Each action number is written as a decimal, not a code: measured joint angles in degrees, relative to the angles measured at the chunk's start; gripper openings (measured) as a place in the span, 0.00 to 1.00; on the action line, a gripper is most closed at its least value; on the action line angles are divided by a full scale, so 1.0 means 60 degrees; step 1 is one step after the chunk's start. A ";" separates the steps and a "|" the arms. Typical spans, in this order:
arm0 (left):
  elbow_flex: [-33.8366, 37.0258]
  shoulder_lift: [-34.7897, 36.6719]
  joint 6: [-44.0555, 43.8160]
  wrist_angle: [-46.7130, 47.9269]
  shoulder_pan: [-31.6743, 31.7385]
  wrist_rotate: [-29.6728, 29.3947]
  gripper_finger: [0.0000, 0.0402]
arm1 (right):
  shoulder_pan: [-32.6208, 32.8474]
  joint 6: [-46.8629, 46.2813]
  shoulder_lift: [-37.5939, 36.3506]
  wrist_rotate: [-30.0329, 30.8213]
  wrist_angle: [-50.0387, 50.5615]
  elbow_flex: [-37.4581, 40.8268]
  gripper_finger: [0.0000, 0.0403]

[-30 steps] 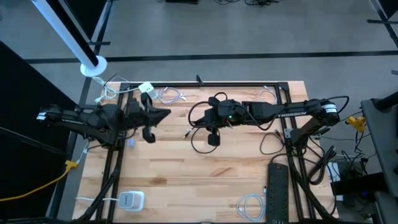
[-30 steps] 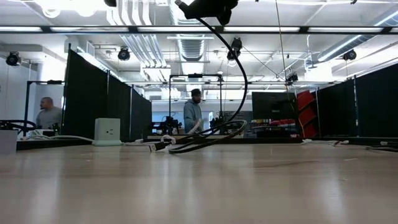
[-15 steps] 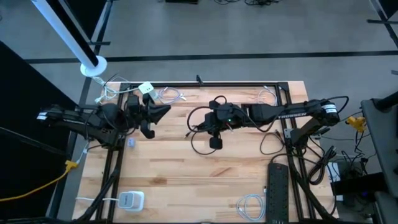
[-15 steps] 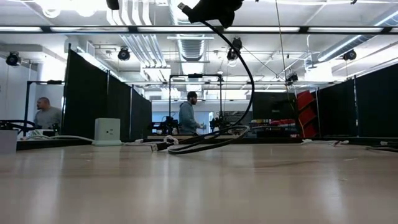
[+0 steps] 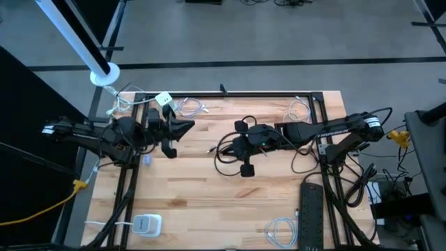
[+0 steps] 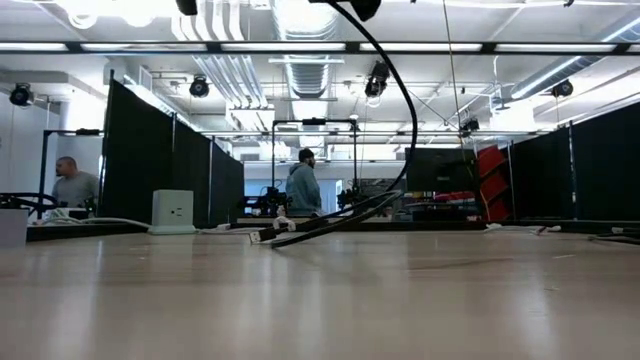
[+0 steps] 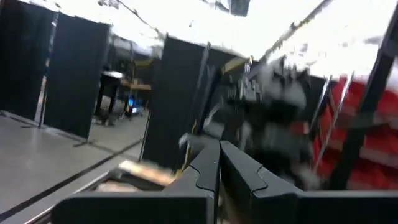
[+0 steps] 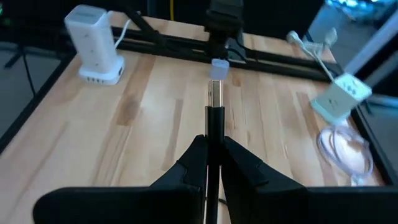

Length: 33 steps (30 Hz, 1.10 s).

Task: Insert USB
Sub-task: Insert the left black USB cable into the white outlet extension

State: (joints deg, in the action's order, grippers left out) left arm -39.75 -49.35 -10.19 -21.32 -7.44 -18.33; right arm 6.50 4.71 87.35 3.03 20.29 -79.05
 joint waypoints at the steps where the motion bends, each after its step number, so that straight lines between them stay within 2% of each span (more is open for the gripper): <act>1: 0.0000 0.0068 0.0286 0.0427 0.0000 0.0136 0.00 | -0.0002 -0.0316 -0.0004 0.0007 0.0013 0.0000 0.05; 5: 0.0000 0.0454 0.1060 0.2360 -0.0004 0.0512 0.00 | -0.0004 -0.1577 -0.0004 0.0035 0.0116 0.0000 0.05; 9: -0.0004 0.1097 0.0881 0.4456 0.0000 0.0976 0.00 | 0.0004 -0.2384 -0.0004 0.0618 0.0111 0.0000 0.05; 13: -0.0909 0.1369 -0.0379 0.8171 -0.0015 0.2509 0.00 | 0.0022 -0.3213 -0.0004 0.1086 0.0172 0.0000 0.05; 16: -0.1992 0.0946 -0.1841 1.1481 -0.0288 0.3736 0.00 | 0.0022 -0.3502 -0.0004 0.1355 0.0379 0.0000 0.05; 19: -0.2832 0.0294 -0.2755 1.3668 -0.1113 0.4411 0.00 | -0.0025 -0.3516 0.0008 0.1763 0.0807 0.0000 0.05; 25: -0.3747 -0.0812 -0.3158 1.4450 -0.3864 0.4903 0.00 | -0.0155 -0.3604 0.0011 0.2016 0.0962 0.0000 0.05; 29: -0.4777 -0.1773 -0.4719 1.4559 -0.5493 0.4899 0.00 | -0.0102 -0.3613 0.0011 0.2106 0.1114 0.0000 0.05; 33: -0.6249 -0.2849 -0.6028 1.5779 -0.6538 0.4348 0.00 | -0.0106 -0.3317 0.0011 0.2359 0.1143 0.0000 0.05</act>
State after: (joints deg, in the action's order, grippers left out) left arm -77.24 -66.45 -46.36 73.35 -46.67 7.76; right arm 5.87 -15.19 87.42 17.18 27.15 -79.05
